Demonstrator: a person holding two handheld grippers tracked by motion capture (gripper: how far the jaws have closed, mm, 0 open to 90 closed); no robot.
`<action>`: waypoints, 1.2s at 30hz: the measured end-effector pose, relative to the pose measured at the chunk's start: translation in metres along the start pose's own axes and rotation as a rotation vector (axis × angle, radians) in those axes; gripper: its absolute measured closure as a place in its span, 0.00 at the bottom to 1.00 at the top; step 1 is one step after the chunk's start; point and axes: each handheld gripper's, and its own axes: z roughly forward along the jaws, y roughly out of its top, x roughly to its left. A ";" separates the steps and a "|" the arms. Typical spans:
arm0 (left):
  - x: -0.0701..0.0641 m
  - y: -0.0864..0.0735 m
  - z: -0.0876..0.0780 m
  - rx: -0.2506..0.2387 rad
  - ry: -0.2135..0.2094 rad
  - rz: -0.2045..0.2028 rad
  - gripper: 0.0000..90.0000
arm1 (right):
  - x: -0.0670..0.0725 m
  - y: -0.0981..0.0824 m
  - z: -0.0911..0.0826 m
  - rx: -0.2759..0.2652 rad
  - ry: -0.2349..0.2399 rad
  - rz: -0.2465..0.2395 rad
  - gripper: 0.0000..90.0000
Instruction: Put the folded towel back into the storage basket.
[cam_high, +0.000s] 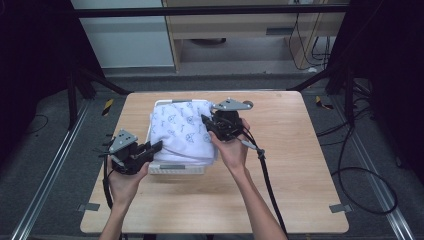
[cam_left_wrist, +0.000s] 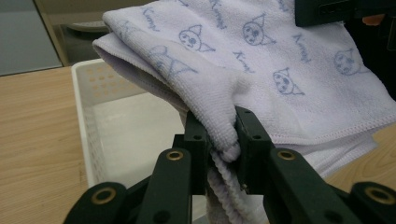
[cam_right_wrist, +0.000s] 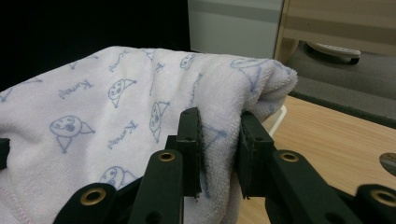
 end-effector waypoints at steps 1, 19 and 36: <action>0.003 0.000 0.001 0.002 0.007 0.000 0.84 | 0.001 0.001 0.002 0.000 -0.001 -0.005 0.82; 0.033 -0.007 0.015 0.035 0.067 -0.036 0.84 | 0.010 0.001 0.046 0.021 -0.003 -0.009 0.82; 0.048 -0.017 0.035 0.080 0.097 -0.039 0.84 | 0.011 -0.008 0.082 0.067 -0.017 -0.011 0.82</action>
